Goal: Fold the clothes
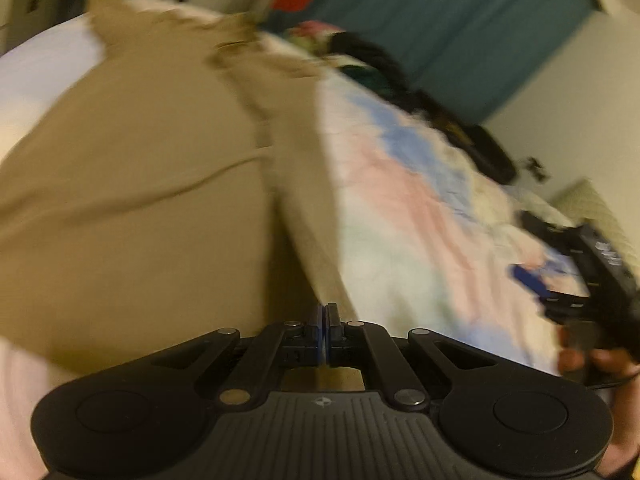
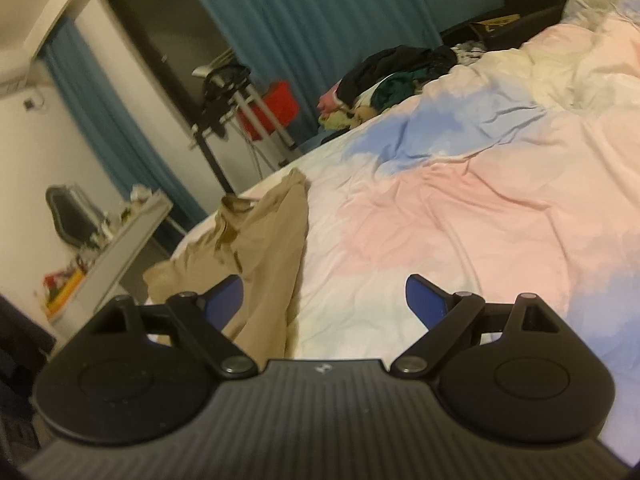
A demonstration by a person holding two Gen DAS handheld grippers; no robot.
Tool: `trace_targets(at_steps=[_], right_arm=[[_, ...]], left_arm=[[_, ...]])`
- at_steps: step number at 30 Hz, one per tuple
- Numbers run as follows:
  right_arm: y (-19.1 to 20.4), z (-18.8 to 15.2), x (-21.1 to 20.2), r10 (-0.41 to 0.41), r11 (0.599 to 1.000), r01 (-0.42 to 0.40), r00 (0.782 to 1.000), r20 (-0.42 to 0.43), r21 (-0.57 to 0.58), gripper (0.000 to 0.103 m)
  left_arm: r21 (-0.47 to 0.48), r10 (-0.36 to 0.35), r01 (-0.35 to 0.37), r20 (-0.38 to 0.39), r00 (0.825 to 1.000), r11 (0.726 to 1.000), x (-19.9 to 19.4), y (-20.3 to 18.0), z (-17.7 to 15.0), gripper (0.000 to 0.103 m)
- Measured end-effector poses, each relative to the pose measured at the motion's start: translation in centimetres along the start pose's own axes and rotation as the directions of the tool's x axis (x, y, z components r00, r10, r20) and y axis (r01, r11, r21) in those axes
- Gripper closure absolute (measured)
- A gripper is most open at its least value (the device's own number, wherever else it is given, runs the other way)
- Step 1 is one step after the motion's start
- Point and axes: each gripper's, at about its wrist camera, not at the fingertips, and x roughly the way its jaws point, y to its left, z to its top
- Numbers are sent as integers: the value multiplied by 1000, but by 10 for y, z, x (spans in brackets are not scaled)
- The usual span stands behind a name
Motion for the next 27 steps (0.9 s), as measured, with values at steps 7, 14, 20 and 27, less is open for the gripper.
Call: trace_targets(at_steps=[7, 14, 20, 27], right_arm=[[15, -11, 7, 5, 999, -8, 999, -53, -44, 14], [31, -24, 17, 9, 996, -18, 995, -100, -90, 14], [41, -32, 21, 5, 992, -20, 992, -125, -126, 14], [47, -37, 20, 4, 993, -18, 992, -124, -116, 14]], left_arm=[[-128, -69, 63, -47, 996, 990, 19, 37, 3, 83], [-54, -20, 15, -93, 995, 998, 48, 32, 0, 58], [-61, 19, -24, -82, 996, 998, 40, 38, -5, 103], [-54, 45, -48, -51, 998, 997, 26, 40, 12, 90]])
